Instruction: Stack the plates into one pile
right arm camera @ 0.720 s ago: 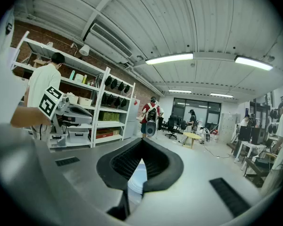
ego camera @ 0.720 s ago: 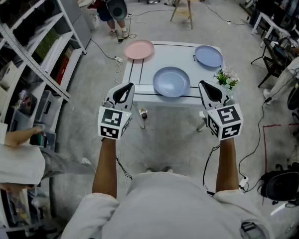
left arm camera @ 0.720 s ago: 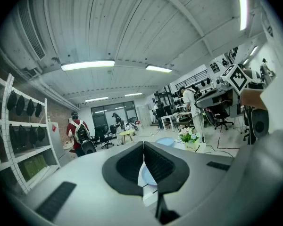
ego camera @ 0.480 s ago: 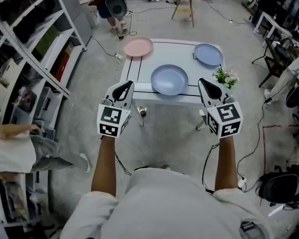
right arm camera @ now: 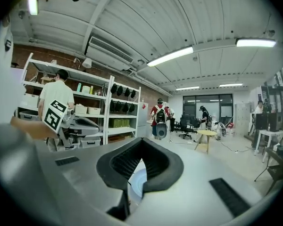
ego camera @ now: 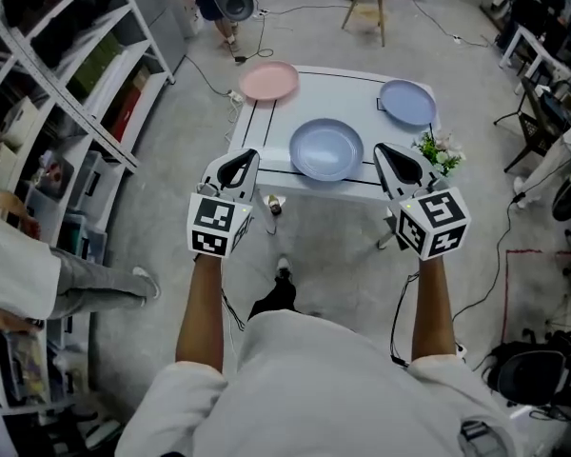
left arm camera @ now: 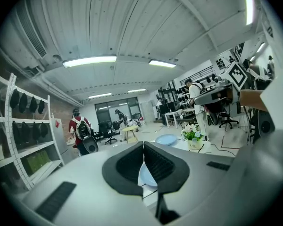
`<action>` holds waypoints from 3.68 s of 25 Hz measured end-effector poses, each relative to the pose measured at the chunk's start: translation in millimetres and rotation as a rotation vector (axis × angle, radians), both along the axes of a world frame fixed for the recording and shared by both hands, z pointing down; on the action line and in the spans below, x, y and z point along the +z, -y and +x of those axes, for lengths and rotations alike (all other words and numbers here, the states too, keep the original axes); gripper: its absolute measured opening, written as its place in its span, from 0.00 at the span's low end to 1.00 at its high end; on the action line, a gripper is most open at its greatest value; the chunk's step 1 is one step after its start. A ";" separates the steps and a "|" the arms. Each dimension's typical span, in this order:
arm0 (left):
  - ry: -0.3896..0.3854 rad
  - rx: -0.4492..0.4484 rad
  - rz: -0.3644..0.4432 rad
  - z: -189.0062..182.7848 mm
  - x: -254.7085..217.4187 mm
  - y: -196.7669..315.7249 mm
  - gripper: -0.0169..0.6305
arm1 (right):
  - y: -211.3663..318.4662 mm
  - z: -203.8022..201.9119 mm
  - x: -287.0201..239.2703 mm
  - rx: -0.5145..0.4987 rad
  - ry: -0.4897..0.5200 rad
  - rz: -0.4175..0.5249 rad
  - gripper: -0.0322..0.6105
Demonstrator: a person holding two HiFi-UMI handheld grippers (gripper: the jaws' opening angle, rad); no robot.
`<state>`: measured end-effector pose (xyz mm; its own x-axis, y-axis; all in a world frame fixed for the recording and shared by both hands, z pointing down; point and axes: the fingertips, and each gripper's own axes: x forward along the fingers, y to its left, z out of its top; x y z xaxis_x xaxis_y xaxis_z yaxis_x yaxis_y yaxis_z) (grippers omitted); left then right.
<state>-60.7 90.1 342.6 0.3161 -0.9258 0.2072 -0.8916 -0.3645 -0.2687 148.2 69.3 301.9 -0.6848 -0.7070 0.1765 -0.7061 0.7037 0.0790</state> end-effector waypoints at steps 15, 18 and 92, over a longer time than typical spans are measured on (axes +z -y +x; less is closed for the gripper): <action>-0.036 -0.004 0.020 -72.7 3.3 190.9 0.05 | 188.8 -74.5 9.6 0.003 -0.002 -0.023 0.07; -0.031 0.004 0.023 -93.8 -2.5 240.9 0.05 | 235.9 -99.7 0.5 -0.008 0.004 -0.020 0.07; 0.496 0.255 -0.396 -31.4 223.9 413.4 0.08 | 266.8 1.6 139.2 0.328 -0.035 -0.283 0.07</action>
<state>-92.1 -323.3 566.6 0.2939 -0.6595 0.6919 -0.5707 -0.7018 -0.4264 149.8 -197.5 441.1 -0.4224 -0.8062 0.4142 -0.8961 0.4402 -0.0569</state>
